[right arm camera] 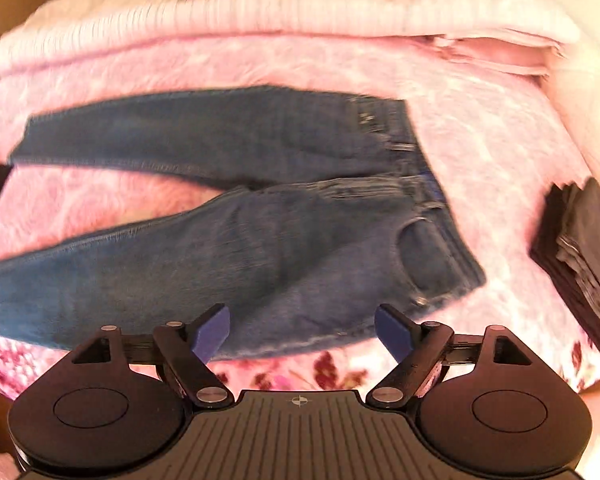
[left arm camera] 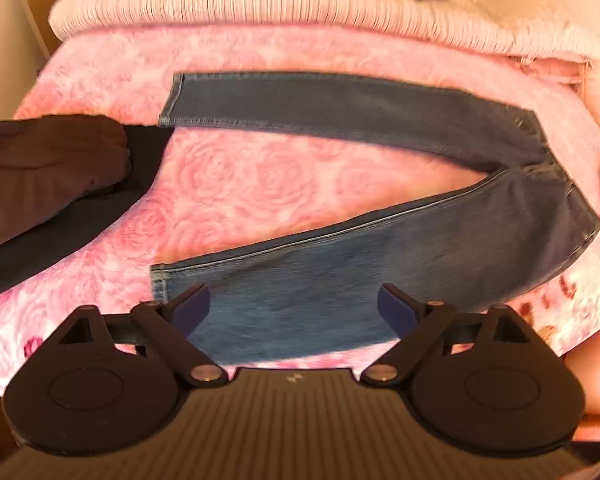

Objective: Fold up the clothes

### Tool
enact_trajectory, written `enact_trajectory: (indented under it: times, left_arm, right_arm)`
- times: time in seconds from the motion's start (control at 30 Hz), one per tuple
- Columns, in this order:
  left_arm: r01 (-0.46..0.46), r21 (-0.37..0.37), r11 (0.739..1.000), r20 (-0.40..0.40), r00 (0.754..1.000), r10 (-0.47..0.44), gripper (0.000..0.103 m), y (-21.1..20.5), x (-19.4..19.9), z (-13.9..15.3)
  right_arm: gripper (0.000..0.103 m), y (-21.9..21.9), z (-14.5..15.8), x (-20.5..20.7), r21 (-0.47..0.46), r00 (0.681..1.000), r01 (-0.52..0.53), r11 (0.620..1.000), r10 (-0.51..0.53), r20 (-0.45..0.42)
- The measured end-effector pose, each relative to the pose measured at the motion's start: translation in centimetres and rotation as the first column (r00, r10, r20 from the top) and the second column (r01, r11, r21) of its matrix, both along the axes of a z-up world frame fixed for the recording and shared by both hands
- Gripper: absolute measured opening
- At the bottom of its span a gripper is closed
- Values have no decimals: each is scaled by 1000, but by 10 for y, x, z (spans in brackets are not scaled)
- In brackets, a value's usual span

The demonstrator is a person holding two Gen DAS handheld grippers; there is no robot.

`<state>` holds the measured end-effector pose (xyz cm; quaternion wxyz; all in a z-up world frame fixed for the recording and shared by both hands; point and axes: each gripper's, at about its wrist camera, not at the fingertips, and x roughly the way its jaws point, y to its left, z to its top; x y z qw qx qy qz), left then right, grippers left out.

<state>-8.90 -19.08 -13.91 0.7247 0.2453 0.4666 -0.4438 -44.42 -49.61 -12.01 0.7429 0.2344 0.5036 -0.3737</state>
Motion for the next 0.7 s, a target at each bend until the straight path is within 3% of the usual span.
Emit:
enact_trajectory:
  times: [0.2,0.43,0.7]
  left_arm:
    - [-91,-46,995,61,994,94,93,10,-81,41]
    - [-179,-3,984,63,982,179,93,15,-144,45]
    - [-143,10,990,70,987,142,93,13,-176,53]
  right_arm:
    - [85,2,33,-53,5,997,-66,998,65,38]
    - [85,8,54,-108,-7,997,-75,997,75,31]
    - [85,26,76,-134,-53,995,-70,996,74,73]
